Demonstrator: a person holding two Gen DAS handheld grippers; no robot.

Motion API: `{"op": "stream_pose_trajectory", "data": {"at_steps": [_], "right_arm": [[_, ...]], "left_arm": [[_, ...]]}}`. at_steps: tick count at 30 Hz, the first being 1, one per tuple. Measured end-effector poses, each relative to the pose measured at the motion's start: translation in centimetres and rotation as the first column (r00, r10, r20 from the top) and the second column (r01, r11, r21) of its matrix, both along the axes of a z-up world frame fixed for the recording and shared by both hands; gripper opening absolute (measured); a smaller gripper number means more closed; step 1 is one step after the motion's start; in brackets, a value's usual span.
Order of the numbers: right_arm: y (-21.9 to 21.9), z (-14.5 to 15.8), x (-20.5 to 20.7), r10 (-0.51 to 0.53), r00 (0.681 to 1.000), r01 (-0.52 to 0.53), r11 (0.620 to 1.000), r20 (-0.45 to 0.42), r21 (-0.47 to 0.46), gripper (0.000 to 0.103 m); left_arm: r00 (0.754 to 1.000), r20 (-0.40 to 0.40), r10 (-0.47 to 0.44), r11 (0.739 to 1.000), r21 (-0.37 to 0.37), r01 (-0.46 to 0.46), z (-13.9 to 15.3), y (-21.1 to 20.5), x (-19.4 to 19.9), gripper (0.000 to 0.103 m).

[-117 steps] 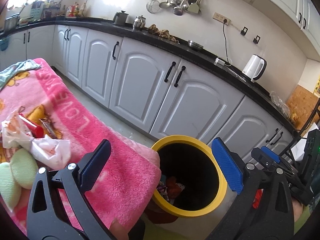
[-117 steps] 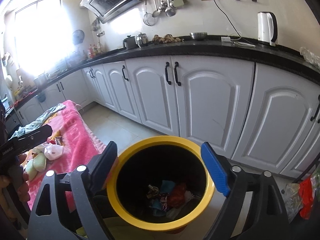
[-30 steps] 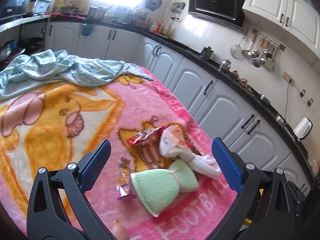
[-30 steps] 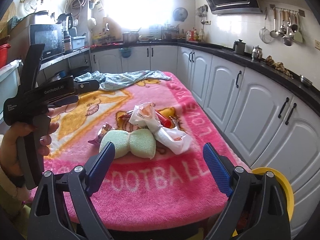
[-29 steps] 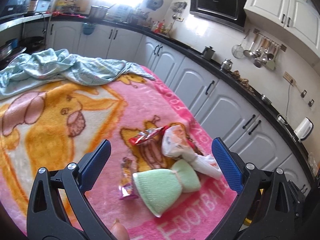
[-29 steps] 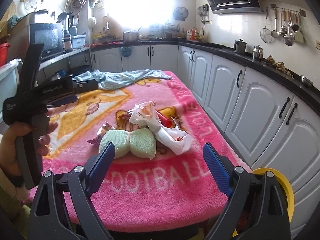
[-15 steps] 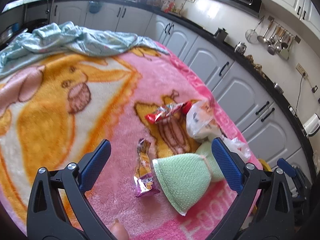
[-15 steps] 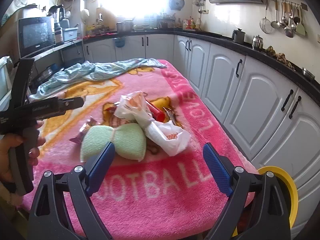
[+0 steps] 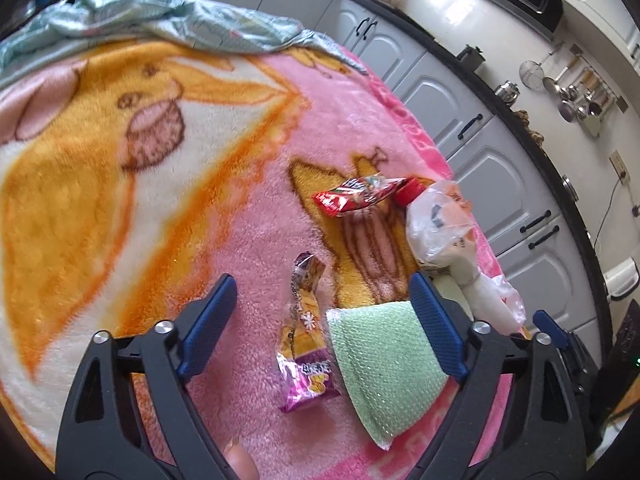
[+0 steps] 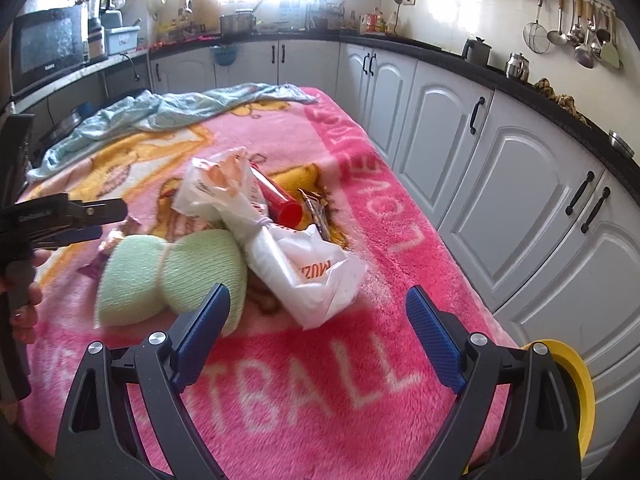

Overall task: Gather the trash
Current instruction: 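Grasp the small snack wrapper with the left tool while the right tool grasps the white plastic bag, then carry the snack wrapper and white bag in both tools over the yellow bin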

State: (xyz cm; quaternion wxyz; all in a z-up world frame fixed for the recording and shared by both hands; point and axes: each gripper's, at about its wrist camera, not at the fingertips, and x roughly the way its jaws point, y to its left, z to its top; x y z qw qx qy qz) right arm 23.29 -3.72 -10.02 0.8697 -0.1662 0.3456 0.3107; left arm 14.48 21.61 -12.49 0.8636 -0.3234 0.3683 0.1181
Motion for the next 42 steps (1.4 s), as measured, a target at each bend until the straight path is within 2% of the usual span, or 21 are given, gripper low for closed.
{"op": "stream_pose_trajectory", "data": {"at_steps": [4,7,9,11,14,17,23,30,38,39,42], "right_arm": [[0.9,-1.1,1.5,0.005,1.0,-0.005,0.999,-0.002,-0.05,0.087],[1.3,-1.9,2.1,0.024,1.0,-0.024,0.997,-0.009,-0.078,0.087],[1.5,-2.2,2.3,0.036,0.999,-0.037,0.996,-0.013,-0.083,0.087],[1.6,-2.5,2.3,0.048,0.999,-0.049,0.995,-0.02,-0.083,0.085],[1.8,-2.7,2.1,0.063,0.998,-0.065,0.994,-0.024,-0.09,0.077],[2.0,-3.0,1.8,0.082,0.996,-0.084,0.991,-0.028,-0.1,0.066],[1.6,-2.9,1.5,0.09,0.995,-0.093,0.991,-0.03,-0.094,0.05],[0.6,-2.1,0.8,0.107,0.993,-0.109,0.993,-0.056,-0.046,0.03],[-1.1,-0.9,-0.6,0.112,0.989,-0.11,0.994,-0.096,0.026,0.016],[-1.3,-0.7,-0.9,0.117,0.989,-0.115,0.993,-0.094,0.032,0.008],[-1.9,0.0,-2.2,0.141,0.986,-0.138,0.99,-0.087,0.036,0.007]], "left_arm": [[1.0,-0.007,0.009,1.0,-0.012,-0.009,-0.5,0.2,0.2,0.067],[1.0,-0.018,0.008,1.0,-0.002,-0.008,-0.6,0.2,0.3,0.056],[1.0,-0.027,0.009,1.0,0.01,-0.009,-0.7,0.2,0.3,0.041],[0.999,-0.039,0.008,1.0,0.027,-0.007,-0.9,0.3,0.3,0.031],[0.999,-0.051,0.005,0.999,0.038,-0.003,-1.0,0.5,0.2,0.021],[0.998,-0.058,-0.003,0.999,0.04,0.006,-1.1,0.9,0.0,0.015],[0.999,-0.047,-0.02,1.0,0.016,0.021,-1.0,1.2,-0.3,0.008],[0.999,-0.029,-0.033,0.999,-0.012,0.032,-0.7,1.6,-0.8,0.005],[1.0,0.018,-0.018,1.0,0.001,0.018,1.2,2.4,-2.1,0.004],[1.0,0.025,-0.017,1.0,0.004,0.017,1.5,2.4,-2.2,0.004],[0.999,0.046,-0.02,1.0,0.012,0.02,2.4,2.4,-2.5,0.004]]}}
